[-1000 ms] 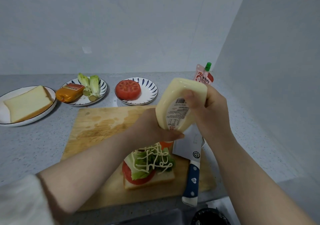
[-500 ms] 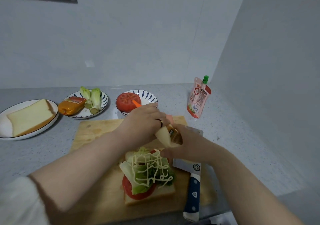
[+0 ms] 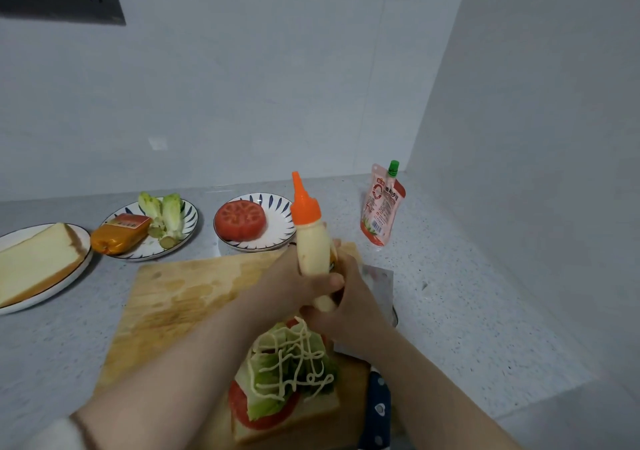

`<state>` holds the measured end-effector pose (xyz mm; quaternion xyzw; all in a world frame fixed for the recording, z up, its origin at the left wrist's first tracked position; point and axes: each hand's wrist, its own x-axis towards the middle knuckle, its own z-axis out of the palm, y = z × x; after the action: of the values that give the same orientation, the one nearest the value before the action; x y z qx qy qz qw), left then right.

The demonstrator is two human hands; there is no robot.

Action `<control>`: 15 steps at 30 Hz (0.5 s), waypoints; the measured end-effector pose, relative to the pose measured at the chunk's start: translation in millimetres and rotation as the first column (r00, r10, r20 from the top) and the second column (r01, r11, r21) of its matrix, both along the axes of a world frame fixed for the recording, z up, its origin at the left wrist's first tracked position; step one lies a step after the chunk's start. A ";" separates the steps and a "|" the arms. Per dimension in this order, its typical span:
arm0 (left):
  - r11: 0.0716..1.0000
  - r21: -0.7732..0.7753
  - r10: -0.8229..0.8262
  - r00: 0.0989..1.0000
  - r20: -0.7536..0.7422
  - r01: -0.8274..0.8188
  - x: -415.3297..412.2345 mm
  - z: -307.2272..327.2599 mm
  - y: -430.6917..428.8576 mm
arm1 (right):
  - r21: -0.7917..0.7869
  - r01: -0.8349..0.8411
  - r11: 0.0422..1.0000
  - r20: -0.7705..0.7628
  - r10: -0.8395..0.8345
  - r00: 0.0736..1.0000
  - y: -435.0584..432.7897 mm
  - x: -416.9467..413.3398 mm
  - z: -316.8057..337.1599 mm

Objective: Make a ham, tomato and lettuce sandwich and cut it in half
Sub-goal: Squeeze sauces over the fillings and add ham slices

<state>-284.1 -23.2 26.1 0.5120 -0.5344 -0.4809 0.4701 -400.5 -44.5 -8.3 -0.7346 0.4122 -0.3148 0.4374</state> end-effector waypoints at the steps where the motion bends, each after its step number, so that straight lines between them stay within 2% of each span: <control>1: 0.999 -0.018 0.029 0.999 -0.024 -0.029 -4.2 0.8 -3.9 | -0.003 0.005 1.000 0.005 -0.005 1.000 -0.1 2.8 -2.4; 3: 0.993 -0.034 0.108 0.989 -0.101 -0.111 -9.4 0.9 -9.8 | 0.010 0.031 0.999 0.028 -0.031 0.999 -0.9 6.7 -6.8; 5: 0.987 -0.054 0.142 0.984 -0.108 -0.148 -13.0 0.5 -14.5 | 0.005 0.072 0.997 0.033 -0.072 0.997 -1.1 7.5 -9.7; 9: 0.985 -0.102 0.138 0.989 -0.053 -0.143 -16.0 2.0 -23.7 | 0.026 0.141 0.990 0.041 -0.142 0.989 -1.0 6.3 -8.9; 15: 0.987 -0.084 0.124 0.986 -0.115 -0.134 -27.3 3.4 -43.3 | 0.041 0.236 0.971 0.098 -0.239 0.966 -10.7 -4.5 -9.7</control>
<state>-311.4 -66.5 29.5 0.4965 -0.4950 -0.4517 0.5518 -405.0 -55.2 -18.1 -0.6564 0.4788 -0.3960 0.4279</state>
